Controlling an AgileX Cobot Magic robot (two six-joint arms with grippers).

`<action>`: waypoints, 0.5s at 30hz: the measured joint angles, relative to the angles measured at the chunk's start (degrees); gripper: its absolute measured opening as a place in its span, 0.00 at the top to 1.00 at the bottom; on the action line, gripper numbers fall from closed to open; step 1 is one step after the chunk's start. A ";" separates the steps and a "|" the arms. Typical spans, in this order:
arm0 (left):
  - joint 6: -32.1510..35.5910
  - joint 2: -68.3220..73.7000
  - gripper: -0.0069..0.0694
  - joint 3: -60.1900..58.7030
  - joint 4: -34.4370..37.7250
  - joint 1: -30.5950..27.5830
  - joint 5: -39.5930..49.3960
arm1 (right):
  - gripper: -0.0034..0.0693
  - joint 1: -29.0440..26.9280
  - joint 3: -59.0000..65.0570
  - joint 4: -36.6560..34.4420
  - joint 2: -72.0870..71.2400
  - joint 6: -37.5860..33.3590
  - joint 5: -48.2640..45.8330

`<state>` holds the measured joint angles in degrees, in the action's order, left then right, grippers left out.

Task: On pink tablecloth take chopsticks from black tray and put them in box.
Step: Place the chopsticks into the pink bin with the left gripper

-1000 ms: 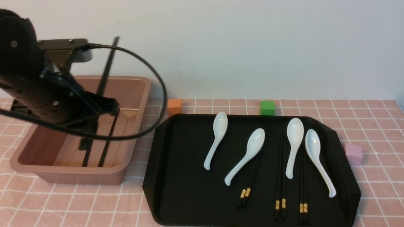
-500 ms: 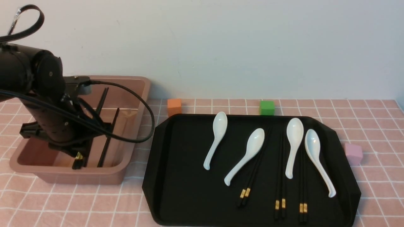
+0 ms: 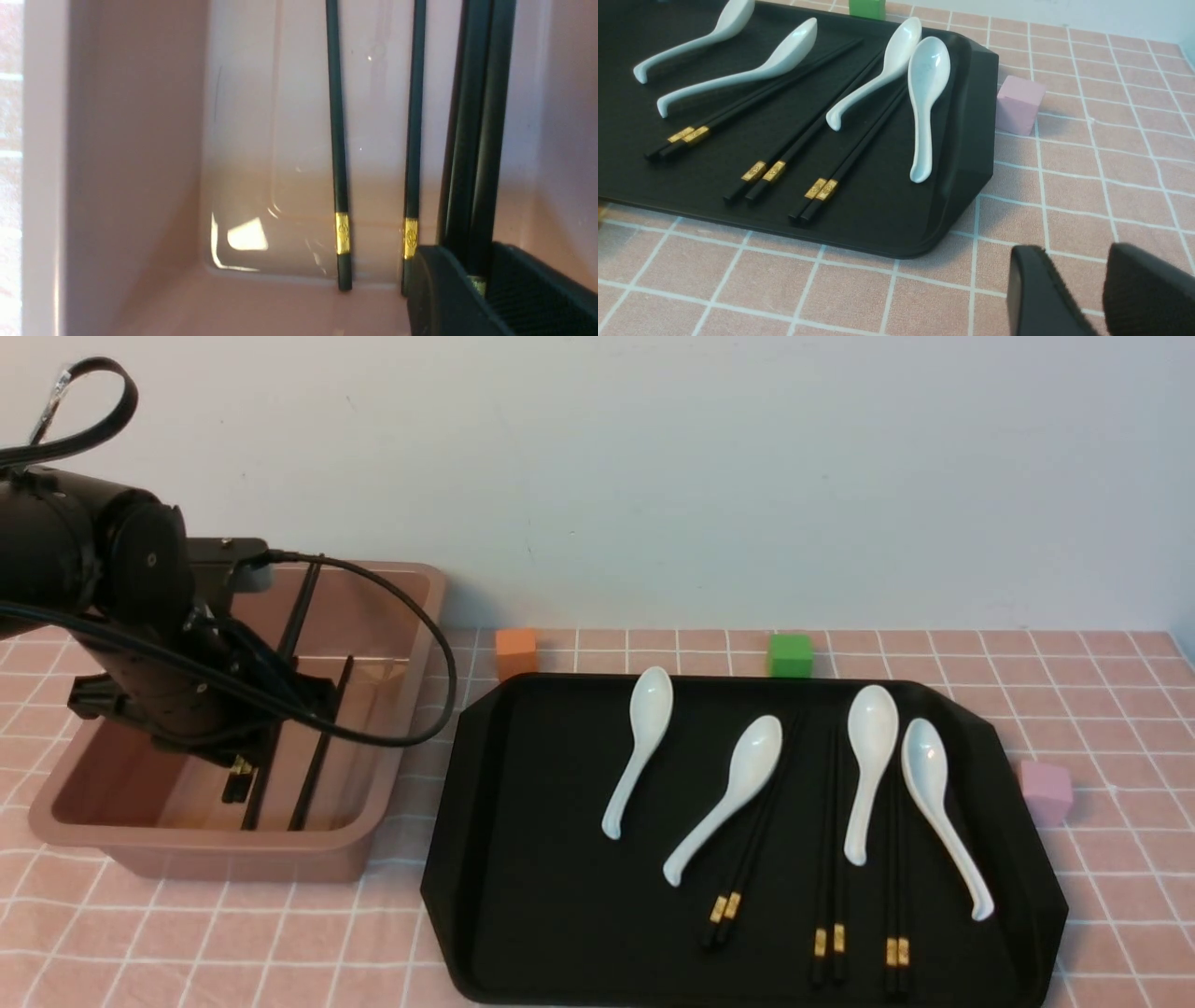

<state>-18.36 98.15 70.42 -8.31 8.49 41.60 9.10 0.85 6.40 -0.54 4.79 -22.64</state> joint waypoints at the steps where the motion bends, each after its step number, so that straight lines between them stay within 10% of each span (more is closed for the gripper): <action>1: 0.00 0.00 0.73 0.00 -0.23 0.00 -0.14 | 0.62 0.00 0.00 0.00 0.00 0.00 0.00; 15: -4.19 -11.02 0.49 -0.19 -0.33 2.05 1.49 | 0.62 0.00 0.00 0.00 0.00 0.00 0.00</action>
<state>-22.56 87.13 70.23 -8.64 10.54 43.09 9.10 0.85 6.40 -0.54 4.79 -22.64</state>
